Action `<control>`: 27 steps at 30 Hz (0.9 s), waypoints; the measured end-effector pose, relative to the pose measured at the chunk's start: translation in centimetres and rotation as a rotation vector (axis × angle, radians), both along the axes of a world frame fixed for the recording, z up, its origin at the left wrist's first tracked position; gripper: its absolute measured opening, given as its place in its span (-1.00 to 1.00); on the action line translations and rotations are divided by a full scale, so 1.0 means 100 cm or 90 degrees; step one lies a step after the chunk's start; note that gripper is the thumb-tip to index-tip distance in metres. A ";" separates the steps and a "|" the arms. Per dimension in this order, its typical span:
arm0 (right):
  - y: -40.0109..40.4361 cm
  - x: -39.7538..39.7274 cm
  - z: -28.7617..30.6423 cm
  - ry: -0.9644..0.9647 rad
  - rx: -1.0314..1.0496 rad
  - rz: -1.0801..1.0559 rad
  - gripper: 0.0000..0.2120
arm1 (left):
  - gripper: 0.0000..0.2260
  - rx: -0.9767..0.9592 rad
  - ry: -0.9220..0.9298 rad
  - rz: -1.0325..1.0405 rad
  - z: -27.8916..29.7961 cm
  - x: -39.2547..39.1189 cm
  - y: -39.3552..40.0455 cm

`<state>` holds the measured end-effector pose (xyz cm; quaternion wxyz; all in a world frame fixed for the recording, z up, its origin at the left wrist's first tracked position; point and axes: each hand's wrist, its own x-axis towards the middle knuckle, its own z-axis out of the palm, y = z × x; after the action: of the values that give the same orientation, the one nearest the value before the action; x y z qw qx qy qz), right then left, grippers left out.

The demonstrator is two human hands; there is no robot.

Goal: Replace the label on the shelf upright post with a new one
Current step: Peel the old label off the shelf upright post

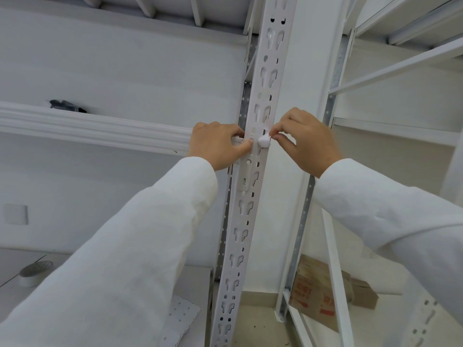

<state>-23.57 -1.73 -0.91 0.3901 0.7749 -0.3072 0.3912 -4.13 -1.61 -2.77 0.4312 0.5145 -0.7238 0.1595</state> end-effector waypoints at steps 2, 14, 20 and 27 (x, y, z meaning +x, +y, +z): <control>0.001 0.000 0.000 -0.001 -0.019 0.010 -0.90 | -0.67 0.000 -0.005 0.002 0.000 0.000 -0.001; 0.003 0.007 0.001 -0.145 0.121 0.042 -0.92 | -0.66 -0.001 -0.013 0.009 0.001 0.000 0.001; 0.002 0.008 -0.002 -0.151 0.124 0.031 -0.93 | -0.66 0.011 -0.008 0.008 0.001 0.000 0.000; 0.001 0.003 -0.005 -0.048 0.059 -0.009 -0.93 | -0.66 0.014 -0.009 0.006 0.001 0.000 0.001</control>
<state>-23.23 -1.59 -1.37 0.3447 0.7745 -0.3448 0.4030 -4.16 -1.47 -2.66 0.4196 0.5216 -0.7261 0.1570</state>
